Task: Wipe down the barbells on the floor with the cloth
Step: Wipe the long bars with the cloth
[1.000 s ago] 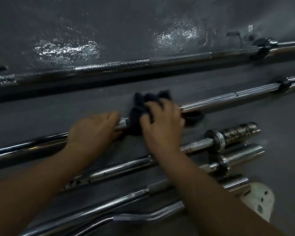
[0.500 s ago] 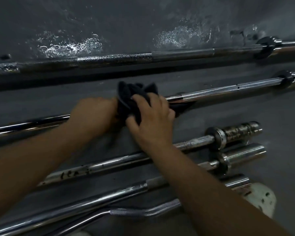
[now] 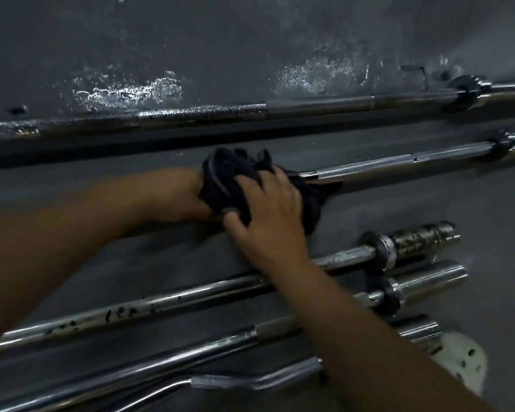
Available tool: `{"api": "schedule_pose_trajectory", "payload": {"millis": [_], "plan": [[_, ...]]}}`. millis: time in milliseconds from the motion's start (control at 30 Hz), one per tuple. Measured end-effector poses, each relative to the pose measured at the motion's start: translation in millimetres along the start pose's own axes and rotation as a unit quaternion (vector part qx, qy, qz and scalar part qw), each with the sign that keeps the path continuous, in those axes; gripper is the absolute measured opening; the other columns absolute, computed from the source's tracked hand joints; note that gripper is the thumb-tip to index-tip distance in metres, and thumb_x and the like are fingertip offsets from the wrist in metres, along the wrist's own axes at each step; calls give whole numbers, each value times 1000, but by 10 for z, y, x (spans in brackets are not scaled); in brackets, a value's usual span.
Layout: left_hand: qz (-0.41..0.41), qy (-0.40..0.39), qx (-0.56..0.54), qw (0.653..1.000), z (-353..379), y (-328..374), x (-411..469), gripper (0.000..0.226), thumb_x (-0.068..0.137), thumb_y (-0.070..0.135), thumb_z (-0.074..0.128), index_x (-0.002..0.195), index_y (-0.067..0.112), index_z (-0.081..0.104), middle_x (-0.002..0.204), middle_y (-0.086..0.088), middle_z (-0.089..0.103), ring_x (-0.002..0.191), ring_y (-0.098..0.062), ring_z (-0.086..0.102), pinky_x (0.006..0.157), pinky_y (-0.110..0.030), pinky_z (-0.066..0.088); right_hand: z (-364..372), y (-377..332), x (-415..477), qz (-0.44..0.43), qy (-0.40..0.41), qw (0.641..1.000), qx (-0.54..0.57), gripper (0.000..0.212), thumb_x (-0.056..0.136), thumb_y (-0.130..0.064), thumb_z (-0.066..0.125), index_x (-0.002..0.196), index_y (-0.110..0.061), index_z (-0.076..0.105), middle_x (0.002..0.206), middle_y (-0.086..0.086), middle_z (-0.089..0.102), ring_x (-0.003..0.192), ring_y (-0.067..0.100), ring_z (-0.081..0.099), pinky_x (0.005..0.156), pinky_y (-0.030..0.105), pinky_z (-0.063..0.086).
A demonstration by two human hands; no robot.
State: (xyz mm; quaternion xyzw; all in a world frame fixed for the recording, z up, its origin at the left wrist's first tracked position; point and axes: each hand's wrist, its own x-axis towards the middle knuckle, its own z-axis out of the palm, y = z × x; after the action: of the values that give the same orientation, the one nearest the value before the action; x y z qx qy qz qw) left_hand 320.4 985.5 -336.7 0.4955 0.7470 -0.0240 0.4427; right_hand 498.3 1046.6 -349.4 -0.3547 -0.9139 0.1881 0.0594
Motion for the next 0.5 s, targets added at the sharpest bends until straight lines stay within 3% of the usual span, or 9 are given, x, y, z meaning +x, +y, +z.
{"api": "schedule_pose_trajectory", "payload": {"millis": [67,133,200,300,367,400,433,500], "plan": [[7,175,131,976,264,-61,-103,32,86,55,60,96,25,54,97,-5,68,86,-30,66,59,-29,38,-208,593,120,14,31,996,-86,49,78,-43,55,122,-23,66,122,13,60,121,36,50,103,52,40],[20,250,150,956,479,-72,-159,36,86,57,58,100,25,54,95,-6,69,83,-31,67,59,-33,41,-496,1245,184,141,80,977,-139,52,80,-45,52,125,-22,64,130,17,56,122,37,50,104,54,39],[12,176,103,979,412,-132,-25,40,84,61,59,98,24,57,93,-5,68,82,-30,65,64,-33,44,-686,1552,262,281,118,950,-67,66,83,-52,44,139,-19,55,147,20,42,135,38,40,114,49,31],[25,-55,-59,996,20,-156,177,45,77,65,67,84,21,60,77,2,68,71,-18,64,66,-29,49,-362,909,371,422,107,900,38,78,90,-62,48,156,-24,30,161,23,16,145,41,24,117,45,23],[19,-92,-77,993,-73,-162,176,44,79,61,68,81,17,59,68,3,67,67,-17,64,62,-28,48,-48,201,276,363,93,927,4,78,87,-62,57,154,-31,32,161,20,15,141,44,26,113,50,29],[10,-41,-34,999,-31,-159,119,44,82,60,66,83,17,57,73,3,66,73,-21,64,62,-30,47,30,-42,182,306,85,948,10,73,86,-59,61,149,-33,38,158,18,20,135,43,32,109,49,34],[4,60,34,998,78,-154,50,42,83,61,63,87,21,54,80,1,64,79,-24,64,61,-31,45,27,-132,101,243,58,968,33,65,85,-53,64,144,-32,45,153,16,27,129,41,38,107,47,38],[31,257,137,956,359,-114,-108,39,83,62,60,90,24,52,86,-3,66,78,-29,66,56,-32,42,-177,107,141,119,18,990,77,53,84,-38,66,135,-28,56,141,14,38,123,35,47,107,40,42]]}}
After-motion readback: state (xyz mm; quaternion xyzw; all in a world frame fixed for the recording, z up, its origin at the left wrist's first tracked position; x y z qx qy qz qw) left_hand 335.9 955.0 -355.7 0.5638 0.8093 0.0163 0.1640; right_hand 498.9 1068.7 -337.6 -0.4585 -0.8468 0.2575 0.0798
